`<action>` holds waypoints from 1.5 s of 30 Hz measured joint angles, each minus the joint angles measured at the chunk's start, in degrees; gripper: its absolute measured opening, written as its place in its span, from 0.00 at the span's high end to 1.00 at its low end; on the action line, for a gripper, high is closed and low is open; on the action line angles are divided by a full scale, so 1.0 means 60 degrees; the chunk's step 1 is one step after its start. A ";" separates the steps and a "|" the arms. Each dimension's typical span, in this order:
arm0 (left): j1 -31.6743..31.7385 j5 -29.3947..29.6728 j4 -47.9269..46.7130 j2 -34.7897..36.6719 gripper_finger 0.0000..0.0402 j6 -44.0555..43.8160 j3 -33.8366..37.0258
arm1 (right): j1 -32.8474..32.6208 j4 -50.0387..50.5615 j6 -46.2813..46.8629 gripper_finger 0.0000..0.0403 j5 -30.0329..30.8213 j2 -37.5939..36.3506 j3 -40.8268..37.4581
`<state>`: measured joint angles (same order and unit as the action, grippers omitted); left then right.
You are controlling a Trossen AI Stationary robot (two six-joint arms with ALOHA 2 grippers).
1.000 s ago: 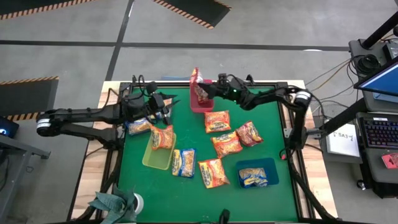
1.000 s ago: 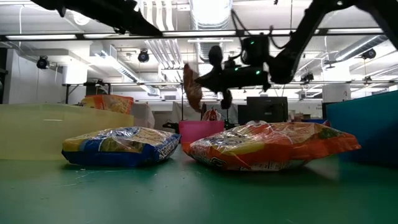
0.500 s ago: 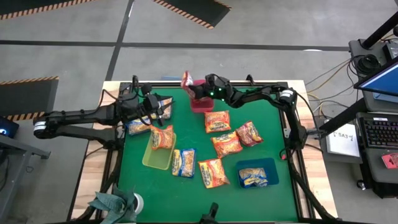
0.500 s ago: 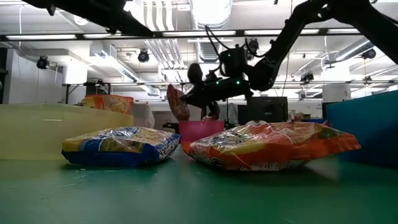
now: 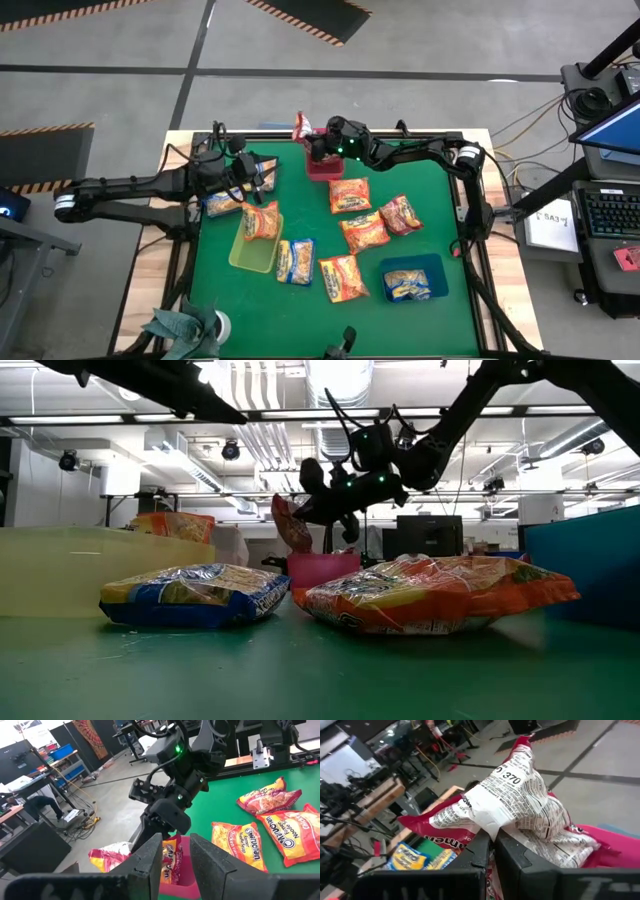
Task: Sort Maruchan noodles
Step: Put the noodle pack into the red bin
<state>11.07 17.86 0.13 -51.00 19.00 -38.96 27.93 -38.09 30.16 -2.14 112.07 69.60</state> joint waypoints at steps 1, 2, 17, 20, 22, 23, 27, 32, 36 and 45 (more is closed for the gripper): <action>0.0000 -0.0003 -0.0026 0.0000 0.80 -0.0003 0.0000 | -0.0023 0.0101 -0.0027 0.97 0.0095 0.0000 -0.0001; 0.0000 -0.0003 -0.0039 0.0000 0.80 0.0000 0.0000 | -0.0033 0.0222 -0.0042 0.97 0.0163 0.0000 -0.0007; 0.0000 -0.0003 -0.0115 0.0000 0.80 0.0000 0.0000 | -0.0115 0.1445 0.0035 0.97 0.0609 0.0014 -0.0040; 0.0000 -0.0003 -0.0140 0.0000 0.80 0.0000 0.0000 | -0.0115 0.1585 0.0035 0.97 0.0607 -0.0019 -0.0036; 0.0000 -0.0003 -0.0141 0.0000 0.80 0.0000 0.0000 | -0.0115 0.1621 0.0035 0.97 0.0605 -0.0019 -0.0036; 0.0000 -0.0003 -0.0145 0.0000 0.80 0.0000 0.0000 | -0.0115 0.1646 0.0035 0.97 0.0601 -0.0021 -0.0036; 0.0000 -0.0003 -0.0198 0.0000 0.80 0.0000 0.0000 | -0.0115 0.1932 -0.0001 0.97 0.0534 -0.0037 0.0010; 0.0000 -0.0003 -0.0198 0.0000 0.80 0.0000 0.0000 | -0.0115 0.2015 -0.0005 0.97 0.0530 -0.0037 0.0022; 0.0002 -0.0004 -0.0198 0.0000 0.80 0.0000 0.0000 | -0.0109 0.2076 0.0164 0.96 0.0200 -0.0055 0.0022; 0.0004 -0.0006 -0.0202 -0.0004 0.80 0.0000 0.0000 | -0.0068 0.2472 0.0226 0.94 -0.0391 -0.0196 0.0029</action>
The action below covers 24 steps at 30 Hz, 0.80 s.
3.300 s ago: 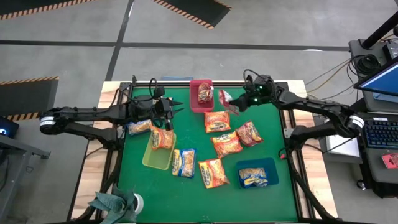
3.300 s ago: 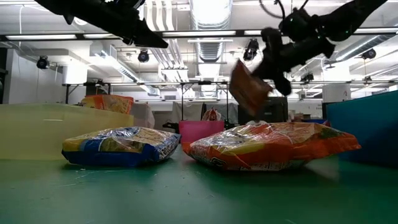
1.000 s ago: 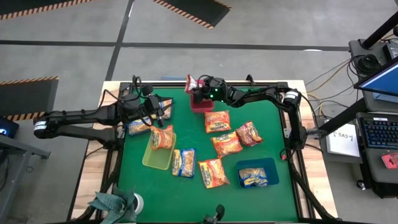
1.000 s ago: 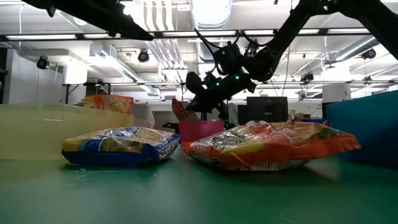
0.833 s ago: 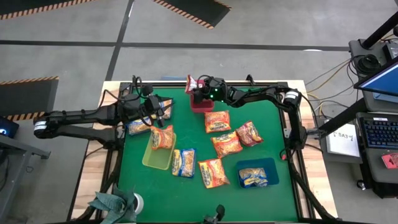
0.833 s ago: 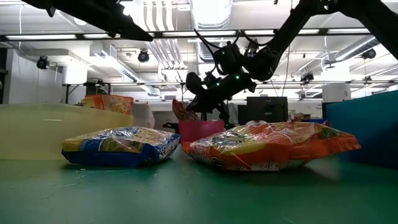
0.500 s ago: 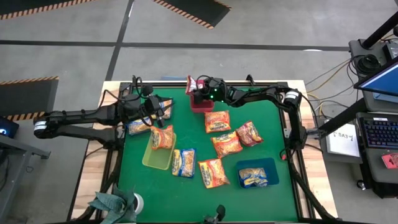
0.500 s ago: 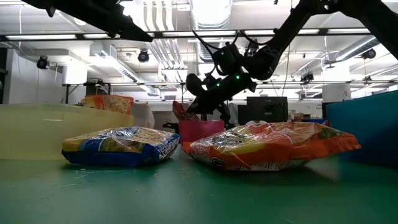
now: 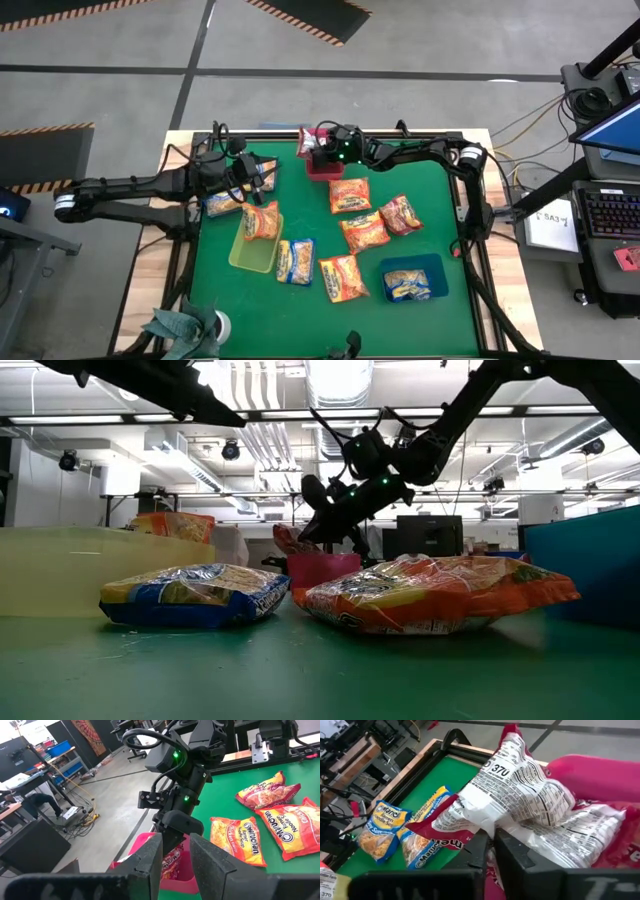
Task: Sort Maruchan noodles
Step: Put the noodle pack into the red bin
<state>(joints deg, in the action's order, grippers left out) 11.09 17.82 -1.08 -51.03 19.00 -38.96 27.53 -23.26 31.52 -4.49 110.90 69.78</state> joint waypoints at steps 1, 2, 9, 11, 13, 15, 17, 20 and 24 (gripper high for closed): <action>0.0000 -0.0002 -0.0002 0.0000 0.80 0.0000 0.0000 | 0.0000 -0.0005 -0.0030 0.96 0.0003 -0.0012 0.0000; 0.0000 -0.0017 -0.0009 0.0000 0.80 0.0000 0.0000 | 0.0000 -0.0015 -0.0056 0.97 0.0007 -0.0021 0.0000; 0.0000 -0.0084 -0.0034 0.0000 0.80 0.0000 0.0000 | 0.0000 0.0140 0.0138 0.91 -0.0004 -0.0023 0.0141; -0.0004 -0.0084 -0.0038 0.0000 0.80 0.0000 0.0000 | 0.0000 0.0162 0.0198 0.87 -0.0004 -0.0023 0.0174; -0.0002 -0.0084 -0.0044 0.0000 0.80 -0.0002 0.0000 | 0.0009 0.0160 0.0359 0.82 -0.0004 -0.0023 0.0198; -0.0001 -0.0084 -0.0051 0.0000 0.80 0.0000 0.0000 | 0.0049 0.0256 0.0409 0.76 -0.0001 -0.0023 0.0243; -0.0004 -0.0084 -0.0055 0.0000 0.80 -0.0004 0.0000 | 0.0104 0.0711 0.0397 0.71 -0.0004 -0.0023 0.0416; -0.0001 -0.0081 -0.0055 0.0000 0.80 -0.0003 0.0001 | 0.0190 0.1686 0.0318 0.65 0.0000 -0.0031 0.0811; 0.0000 -0.0080 -0.0058 0.0000 0.80 -0.0004 0.0004 | 0.0222 0.3108 -0.0086 0.62 0.0022 -0.0031 0.1531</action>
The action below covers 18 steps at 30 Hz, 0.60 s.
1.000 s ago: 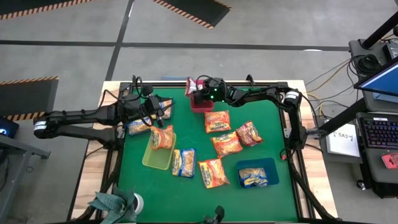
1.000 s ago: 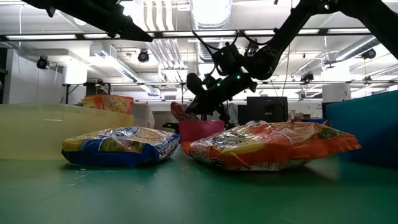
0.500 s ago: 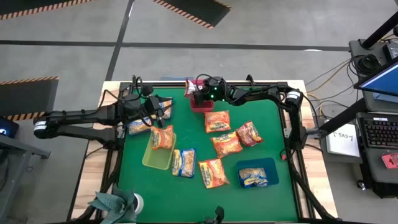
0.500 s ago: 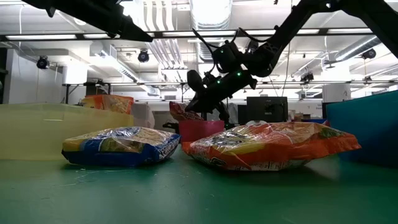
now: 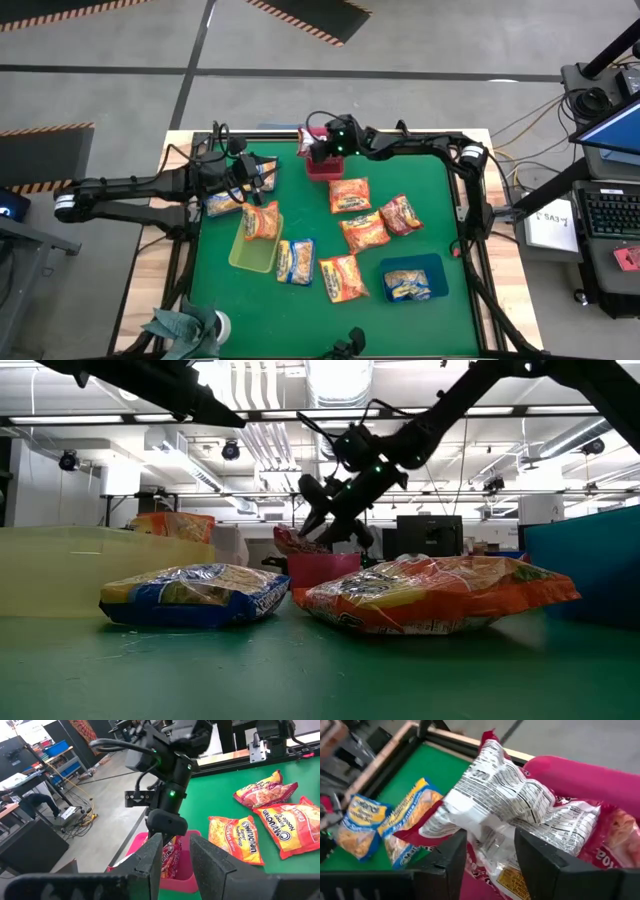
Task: Sort Maruchan noodles
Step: Put the noodle pack into the red bin
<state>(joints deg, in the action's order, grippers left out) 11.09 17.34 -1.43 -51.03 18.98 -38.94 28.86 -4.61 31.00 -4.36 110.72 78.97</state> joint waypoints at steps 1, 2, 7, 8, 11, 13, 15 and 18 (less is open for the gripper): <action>-0.0001 0.0000 -0.0002 0.0000 0.80 0.0002 0.0000 | -0.0006 0.0387 -0.0143 0.61 -0.0004 -0.0003 0.0224; -0.0001 0.0000 0.0000 0.0000 0.80 0.0003 0.0000 | -0.0011 0.0824 -0.0251 0.61 -0.0004 -0.0004 0.0458; 0.0000 0.0004 -0.0001 0.0000 0.80 0.0004 0.0000 | -0.0048 0.2979 -0.0865 0.63 0.0321 -0.0007 0.1574; -0.0002 0.0004 -0.0002 0.0000 0.80 0.0004 0.0000 | -0.0071 0.3276 -0.0975 0.63 0.0478 -0.0007 0.1781; -0.0003 0.0004 0.0000 0.0000 0.80 0.0004 0.0000 | -0.0205 0.3724 -0.1262 0.64 0.0691 -0.0007 0.2316; -0.0003 0.0004 0.0000 0.0000 0.80 0.0004 0.0000 | -0.0314 0.3812 -0.1336 0.65 0.0747 -0.0007 0.2611; 0.0000 0.0018 -0.0044 0.0002 0.80 0.0005 0.0000 | -0.0402 0.3818 -0.1356 0.65 0.0743 -0.0007 0.2887; -0.0004 0.0436 -0.0634 0.0159 0.80 0.0007 -0.0020 | -0.0462 0.3793 -0.1420 0.64 0.0764 -0.0007 0.3242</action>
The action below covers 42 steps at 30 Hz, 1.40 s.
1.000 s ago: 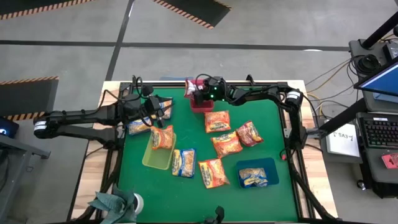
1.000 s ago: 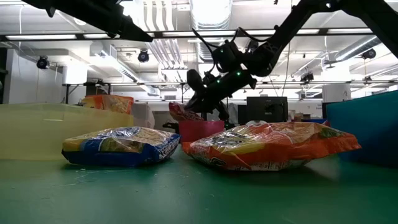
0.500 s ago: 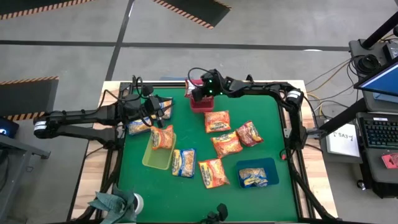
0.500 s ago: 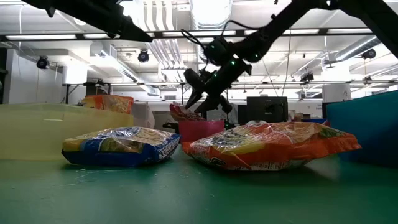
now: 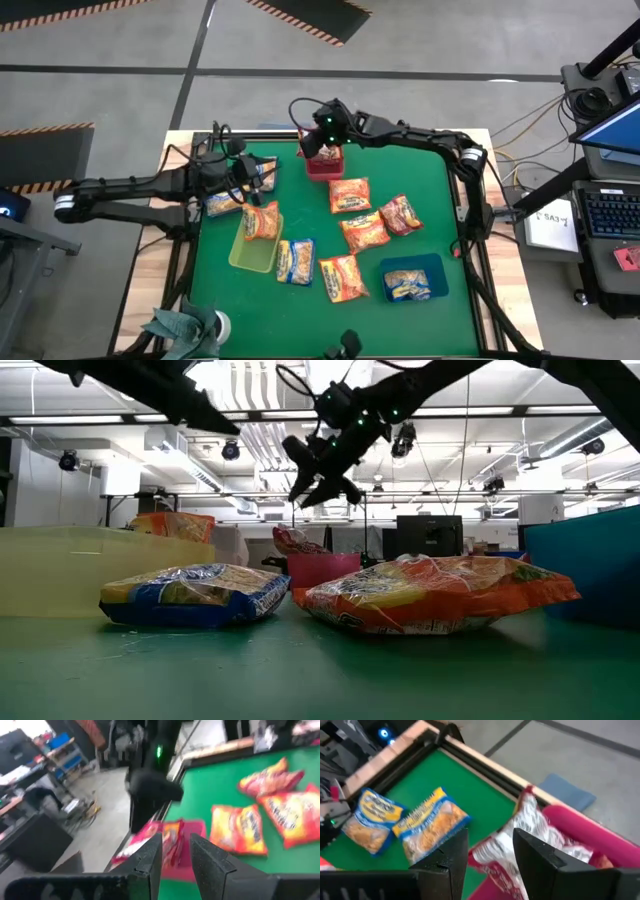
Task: Sort Maruchan noodles
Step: Put the noodle pack into the red bin
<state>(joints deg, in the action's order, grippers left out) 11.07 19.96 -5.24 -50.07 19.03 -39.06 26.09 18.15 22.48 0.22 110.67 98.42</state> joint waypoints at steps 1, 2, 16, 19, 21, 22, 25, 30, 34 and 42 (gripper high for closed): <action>0.0004 0.0176 -0.0147 0.0119 0.80 0.0001 -0.0006 | -0.0026 0.0000 0.0003 0.63 0.0001 0.0000 0.0075; 0.0004 0.0278 -0.0265 0.0273 0.80 -0.0004 -0.0006 | -0.0037 0.0005 0.0023 0.62 0.0022 0.0000 0.0151; 0.0004 0.0009 -0.0018 0.2707 0.80 -0.0331 0.0643 | -0.0259 0.0692 0.0004 0.40 0.0024 0.0002 0.1418; 0.0004 0.0008 -0.0012 0.2967 0.80 -0.0369 0.0664 | -0.0351 0.1022 -0.0011 0.40 0.0212 0.0178 0.1898; 0.0004 0.0008 -0.0014 0.3044 0.80 -0.0450 0.0664 | -0.0433 0.1359 -0.0075 0.41 0.0232 0.0514 0.2355; 0.0004 0.0008 -0.0014 0.3069 0.80 -0.0486 0.0669 | -0.0457 0.1533 -0.0115 0.41 0.0233 0.0712 0.2620; 0.0004 0.0007 -0.0040 0.3080 0.80 -0.0513 0.0680 | -0.0492 0.2443 -0.0173 0.41 0.0252 0.1324 0.3529; 0.0000 0.0005 -0.0076 0.3104 0.80 -0.0513 0.0747 | -0.0430 0.4578 -0.0135 0.41 0.1126 0.2359 0.5387; 0.0001 0.0004 -0.0112 0.3128 0.80 -0.0471 0.0781 | -0.0388 0.5366 -0.0064 0.41 0.1481 0.3046 0.6045; 0.0003 0.0004 -0.0215 0.3174 0.80 -0.0437 0.0785 | -0.0395 0.5387 0.0080 0.41 0.2006 0.3583 0.5977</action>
<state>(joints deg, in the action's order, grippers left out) 11.09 19.99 -6.52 -31.03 16.40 -34.35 23.72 50.47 22.96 12.26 132.17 134.28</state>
